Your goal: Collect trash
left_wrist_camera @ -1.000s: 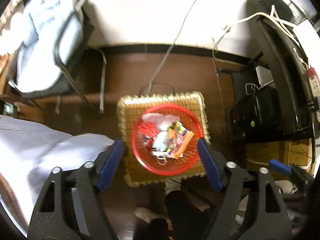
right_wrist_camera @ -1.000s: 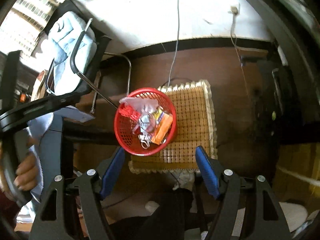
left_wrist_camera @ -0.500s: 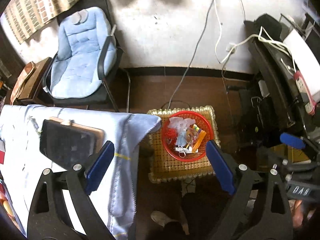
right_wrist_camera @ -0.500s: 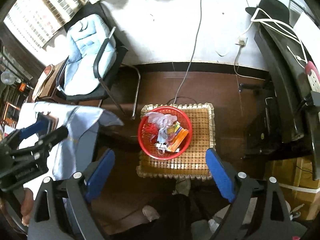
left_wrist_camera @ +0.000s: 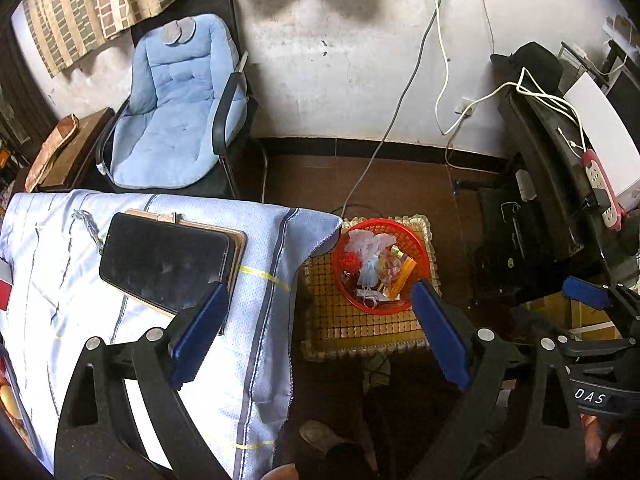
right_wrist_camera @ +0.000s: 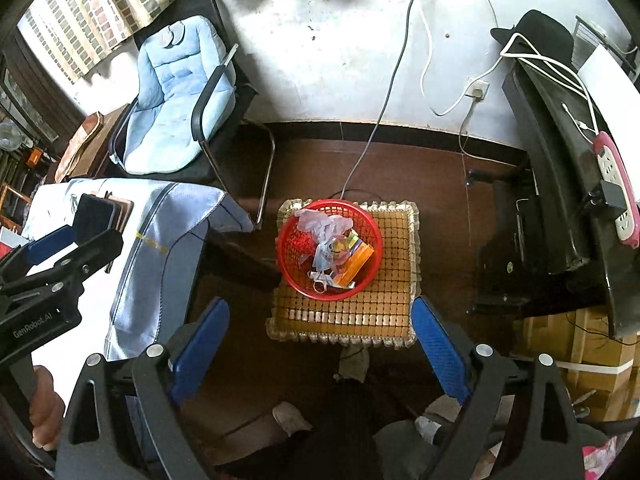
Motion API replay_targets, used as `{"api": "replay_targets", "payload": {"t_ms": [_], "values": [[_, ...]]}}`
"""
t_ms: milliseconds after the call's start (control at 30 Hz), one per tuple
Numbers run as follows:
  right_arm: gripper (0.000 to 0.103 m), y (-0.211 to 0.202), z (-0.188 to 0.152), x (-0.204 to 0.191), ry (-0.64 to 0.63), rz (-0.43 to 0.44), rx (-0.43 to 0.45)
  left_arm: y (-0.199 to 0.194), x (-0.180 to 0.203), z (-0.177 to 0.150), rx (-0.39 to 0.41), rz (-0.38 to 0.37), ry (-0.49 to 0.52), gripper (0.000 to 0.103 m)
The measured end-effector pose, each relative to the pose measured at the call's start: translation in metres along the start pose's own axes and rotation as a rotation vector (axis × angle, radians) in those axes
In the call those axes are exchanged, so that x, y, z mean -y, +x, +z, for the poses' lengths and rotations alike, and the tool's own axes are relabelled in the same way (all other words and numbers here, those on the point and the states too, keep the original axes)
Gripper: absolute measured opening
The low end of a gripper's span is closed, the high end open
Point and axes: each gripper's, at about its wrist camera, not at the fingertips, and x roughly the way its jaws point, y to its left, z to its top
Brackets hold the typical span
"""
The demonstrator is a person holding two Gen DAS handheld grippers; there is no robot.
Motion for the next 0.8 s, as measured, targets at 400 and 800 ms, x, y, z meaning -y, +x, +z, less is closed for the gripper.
{"api": "replay_targets", "payload": {"t_ms": [400, 800], "values": [[0.091, -0.001, 0.001, -0.004, -0.012, -0.02, -0.002, 0.0, 0.004, 0.001, -0.013, -0.01, 0.025, 0.089], [0.091, 0.007, 0.001, 0.0, -0.01, -0.024, -0.027, 0.006, 0.013, 0.0, -0.034, -0.002, 0.051, 0.089]]}}
